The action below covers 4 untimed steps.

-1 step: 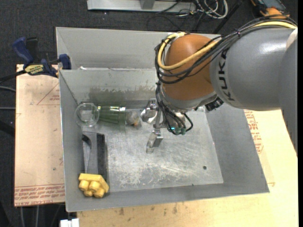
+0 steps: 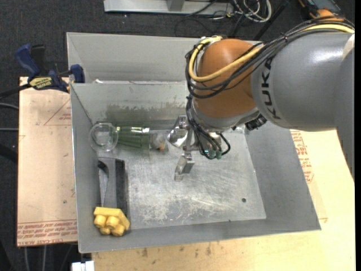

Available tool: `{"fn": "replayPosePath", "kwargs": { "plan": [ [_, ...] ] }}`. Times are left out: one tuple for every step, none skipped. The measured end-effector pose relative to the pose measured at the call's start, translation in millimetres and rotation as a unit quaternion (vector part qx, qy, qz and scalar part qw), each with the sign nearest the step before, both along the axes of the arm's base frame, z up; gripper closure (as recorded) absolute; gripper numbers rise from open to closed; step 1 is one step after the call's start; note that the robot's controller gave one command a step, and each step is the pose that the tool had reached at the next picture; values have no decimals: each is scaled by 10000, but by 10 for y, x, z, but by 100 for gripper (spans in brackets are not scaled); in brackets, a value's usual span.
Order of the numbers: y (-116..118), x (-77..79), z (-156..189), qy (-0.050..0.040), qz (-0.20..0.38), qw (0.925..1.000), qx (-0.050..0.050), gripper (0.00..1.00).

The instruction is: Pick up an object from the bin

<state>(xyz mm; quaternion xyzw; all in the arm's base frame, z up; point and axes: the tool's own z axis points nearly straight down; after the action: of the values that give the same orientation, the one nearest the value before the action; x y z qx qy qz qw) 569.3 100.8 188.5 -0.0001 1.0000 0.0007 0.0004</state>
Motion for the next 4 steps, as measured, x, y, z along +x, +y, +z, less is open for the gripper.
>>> {"fn": "replayPosePath", "kwargs": {
  "plan": [
    [-140, 221, -363, -41, 317, 9995, 5, 0],
    [-191, 522, -922, -30, 339, 9994, 0, 0],
    [-142, 650, -959, 23, 315, 9995, -2, 0],
    [-142, 754, -849, -38, 216, 9998, 4, 0]
  ]
}}
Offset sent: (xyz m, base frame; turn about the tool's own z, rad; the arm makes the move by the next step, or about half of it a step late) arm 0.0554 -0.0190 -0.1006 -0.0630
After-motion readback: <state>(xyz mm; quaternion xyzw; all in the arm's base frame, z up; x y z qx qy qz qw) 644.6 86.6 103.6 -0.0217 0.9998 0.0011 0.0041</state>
